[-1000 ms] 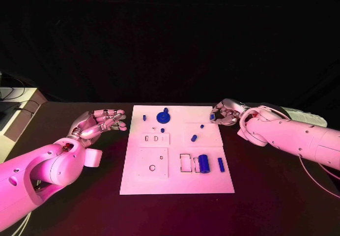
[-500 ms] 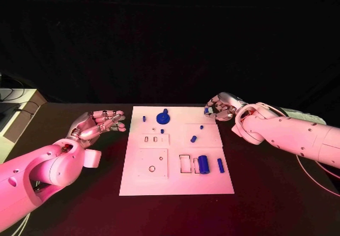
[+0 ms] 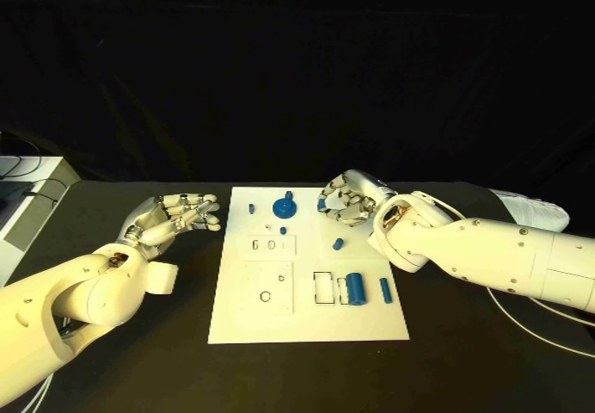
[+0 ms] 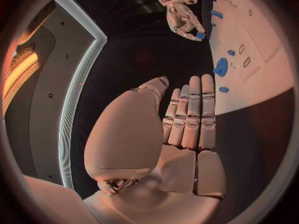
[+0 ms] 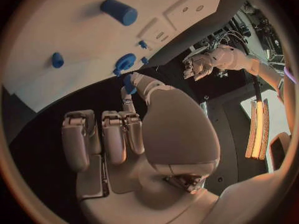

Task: Assemble the parts on the task board

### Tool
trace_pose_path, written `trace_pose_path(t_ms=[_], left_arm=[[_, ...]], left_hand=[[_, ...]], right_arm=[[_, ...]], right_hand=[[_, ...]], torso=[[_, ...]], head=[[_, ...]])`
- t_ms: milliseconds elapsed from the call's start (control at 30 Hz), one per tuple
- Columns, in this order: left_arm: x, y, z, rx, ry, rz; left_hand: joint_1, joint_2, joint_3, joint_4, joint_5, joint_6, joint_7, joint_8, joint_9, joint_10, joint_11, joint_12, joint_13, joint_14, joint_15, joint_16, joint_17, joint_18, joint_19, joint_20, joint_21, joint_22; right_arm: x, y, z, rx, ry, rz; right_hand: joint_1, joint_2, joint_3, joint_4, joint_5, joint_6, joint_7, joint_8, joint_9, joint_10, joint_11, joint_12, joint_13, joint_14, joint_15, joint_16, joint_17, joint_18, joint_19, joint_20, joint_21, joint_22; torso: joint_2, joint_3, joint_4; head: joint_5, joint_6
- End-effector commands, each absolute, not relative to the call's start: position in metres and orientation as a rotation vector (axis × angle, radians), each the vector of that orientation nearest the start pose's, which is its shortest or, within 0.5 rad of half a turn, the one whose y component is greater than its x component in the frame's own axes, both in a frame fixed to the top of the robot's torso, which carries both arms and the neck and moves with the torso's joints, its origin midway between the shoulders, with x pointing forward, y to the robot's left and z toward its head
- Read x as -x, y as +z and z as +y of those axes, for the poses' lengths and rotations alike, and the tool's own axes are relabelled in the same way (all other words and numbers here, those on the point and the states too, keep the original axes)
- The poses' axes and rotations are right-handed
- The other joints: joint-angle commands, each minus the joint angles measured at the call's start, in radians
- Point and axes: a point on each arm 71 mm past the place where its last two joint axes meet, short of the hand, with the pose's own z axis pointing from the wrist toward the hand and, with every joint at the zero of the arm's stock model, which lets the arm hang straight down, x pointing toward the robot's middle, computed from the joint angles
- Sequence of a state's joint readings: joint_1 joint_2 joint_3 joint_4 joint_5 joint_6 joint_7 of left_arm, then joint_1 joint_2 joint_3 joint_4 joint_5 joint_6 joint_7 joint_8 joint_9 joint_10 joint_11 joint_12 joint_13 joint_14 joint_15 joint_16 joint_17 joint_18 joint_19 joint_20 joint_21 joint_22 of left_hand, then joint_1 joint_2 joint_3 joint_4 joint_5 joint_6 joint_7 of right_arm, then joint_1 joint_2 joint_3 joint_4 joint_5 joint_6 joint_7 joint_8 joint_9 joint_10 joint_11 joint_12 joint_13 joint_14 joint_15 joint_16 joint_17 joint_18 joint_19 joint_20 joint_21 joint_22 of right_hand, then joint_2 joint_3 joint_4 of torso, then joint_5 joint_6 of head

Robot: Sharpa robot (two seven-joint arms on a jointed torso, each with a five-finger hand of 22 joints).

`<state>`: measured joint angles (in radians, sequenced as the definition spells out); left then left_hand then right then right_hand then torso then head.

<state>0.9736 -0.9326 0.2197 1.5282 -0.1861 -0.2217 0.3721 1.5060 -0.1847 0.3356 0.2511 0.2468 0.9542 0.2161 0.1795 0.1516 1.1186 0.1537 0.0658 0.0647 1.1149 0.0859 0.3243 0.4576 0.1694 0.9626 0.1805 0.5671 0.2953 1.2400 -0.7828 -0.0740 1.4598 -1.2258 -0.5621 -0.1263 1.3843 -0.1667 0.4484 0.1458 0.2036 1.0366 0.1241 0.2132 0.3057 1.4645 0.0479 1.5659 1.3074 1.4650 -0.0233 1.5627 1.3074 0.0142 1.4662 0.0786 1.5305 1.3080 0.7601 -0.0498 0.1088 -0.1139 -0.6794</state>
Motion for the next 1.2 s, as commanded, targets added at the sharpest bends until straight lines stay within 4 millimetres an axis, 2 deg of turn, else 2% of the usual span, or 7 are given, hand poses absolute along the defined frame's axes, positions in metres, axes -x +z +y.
trace_pose_path(t_ms=[33,267,467,667,867,1033,1200], left_arm=[[-0.479,-0.187,0.252,1.051,-1.571,1.369],[-0.479,-0.188,0.251,1.057,-1.557,1.373],[-0.479,-0.188,0.25,1.058,-1.554,1.375],[-0.479,-0.188,0.249,1.058,-1.557,1.377],[-0.479,-0.188,0.248,1.058,-1.559,1.38],[-0.479,-0.188,0.249,1.059,-1.557,1.381],[-0.479,-0.188,0.25,1.06,-1.557,1.383]], left_hand=[[-0.001,0.002,0.003,0.0,-0.002,-0.006,0.003,-0.006,0.002,-0.007,0.0,-0.003,0.001,-0.006,0.003,-0.004,0.001,0.008,-0.007,-0.003,0.005,0.001],[-0.003,0.004,0.004,0.001,-0.002,-0.006,0.004,-0.006,0.002,-0.007,0.0,-0.002,0.001,-0.005,0.003,-0.004,0.002,0.009,-0.008,-0.003,0.007,0.002],[-0.003,0.005,0.005,0.001,-0.002,-0.005,0.003,-0.006,0.002,-0.006,0.0,-0.002,0.001,-0.005,0.003,-0.004,0.002,0.009,-0.008,-0.003,0.007,0.002],[-0.004,0.005,0.006,0.002,-0.001,-0.005,0.003,-0.006,0.002,-0.006,0.0,-0.002,0.001,-0.005,0.003,-0.004,0.003,0.009,-0.009,-0.003,0.008,0.003],[-0.005,0.006,0.006,0.002,-0.001,-0.005,0.003,-0.006,0.002,-0.006,0.0,-0.002,0.001,-0.005,0.003,-0.004,0.003,0.009,-0.009,-0.002,0.008,0.003],[-0.006,0.006,0.006,0.003,-0.002,-0.005,0.003,-0.006,0.002,-0.005,0.0,-0.002,0.001,-0.005,0.003,-0.004,0.004,0.009,-0.01,-0.002,0.009,0.003],[-0.006,0.006,0.006,0.003,-0.002,-0.005,0.003,-0.006,0.002,-0.005,0.0,-0.002,0.001,-0.005,0.003,-0.004,0.004,0.009,-0.01,-0.002,0.009,0.003]], right_arm=[[-0.5,-0.173,-0.192,-0.178,0.631,1.511],[-0.488,-0.185,-0.168,-0.154,0.627,1.578],[-0.48,-0.192,-0.15,-0.111,0.63,1.621],[-0.475,-0.198,-0.134,-0.056,0.613,1.641],[-0.474,-0.203,-0.124,-0.027,0.588,1.644],[-0.474,-0.204,-0.119,-0.011,0.578,1.649],[-0.474,-0.205,-0.115,0.008,0.568,1.644]], right_hand=[[-0.005,-0.009,0.001,-0.002,0.006,0.007,-0.005,0.009,0.014,0.106,-0.007,0.005,0.263,0.098,-0.006,-0.001,0.23,-0.002,0.082,-0.004,-0.005,0.227],[-0.013,-0.013,-0.001,-0.001,0.005,0.007,-0.005,0.012,0.015,0.106,-0.007,0.005,0.263,0.097,-0.006,-0.002,0.225,0.0,0.079,-0.004,-0.012,0.221],[-0.026,-0.018,-0.004,0.002,0.003,0.009,-0.006,0.017,0.017,0.106,-0.008,0.005,0.263,0.097,-0.006,-0.002,0.224,0.001,0.078,-0.004,-0.013,0.22],[-0.046,-0.022,-0.009,0.01,-0.006,0.006,-0.007,0.021,0.018,0.106,-0.009,0.005,0.263,0.097,-0.007,-0.002,0.226,0.0,0.079,-0.004,-0.011,0.222],[-0.048,-0.022,-0.01,0.011,-0.006,0.006,-0.007,0.022,0.018,0.106,-0.009,0.005,0.263,0.097,-0.007,-0.002,0.224,0.001,0.078,-0.004,-0.014,0.22],[-0.048,-0.022,-0.01,0.011,-0.006,0.006,-0.007,0.022,0.018,0.105,-0.009,0.004,0.263,0.097,-0.007,-0.003,0.222,0.001,0.077,-0.004,-0.016,0.218],[-0.053,-0.022,-0.011,0.013,-0.006,0.005,-0.007,0.023,0.018,0.106,-0.009,0.004,0.263,0.097,-0.007,-0.003,0.223,0.001,0.076,-0.005,-0.017,0.218]], torso=[[-0.001,-0.002,0.0011],[0.003,0.001,-0.0014],[0.002,0.0011,0.0027],[0.001,0.0012,0.0031],[0.001,0.0016,0.0024],[0.001,-0.0011,0.0026],[0.001,0.0003,0.002]], head=[[0.003,-0.002],[0.013,-0.007],[0.011,-0.015],[0.007,-0.016],[0.01,-0.017],[0.009,-0.02],[0.01,-0.022]])
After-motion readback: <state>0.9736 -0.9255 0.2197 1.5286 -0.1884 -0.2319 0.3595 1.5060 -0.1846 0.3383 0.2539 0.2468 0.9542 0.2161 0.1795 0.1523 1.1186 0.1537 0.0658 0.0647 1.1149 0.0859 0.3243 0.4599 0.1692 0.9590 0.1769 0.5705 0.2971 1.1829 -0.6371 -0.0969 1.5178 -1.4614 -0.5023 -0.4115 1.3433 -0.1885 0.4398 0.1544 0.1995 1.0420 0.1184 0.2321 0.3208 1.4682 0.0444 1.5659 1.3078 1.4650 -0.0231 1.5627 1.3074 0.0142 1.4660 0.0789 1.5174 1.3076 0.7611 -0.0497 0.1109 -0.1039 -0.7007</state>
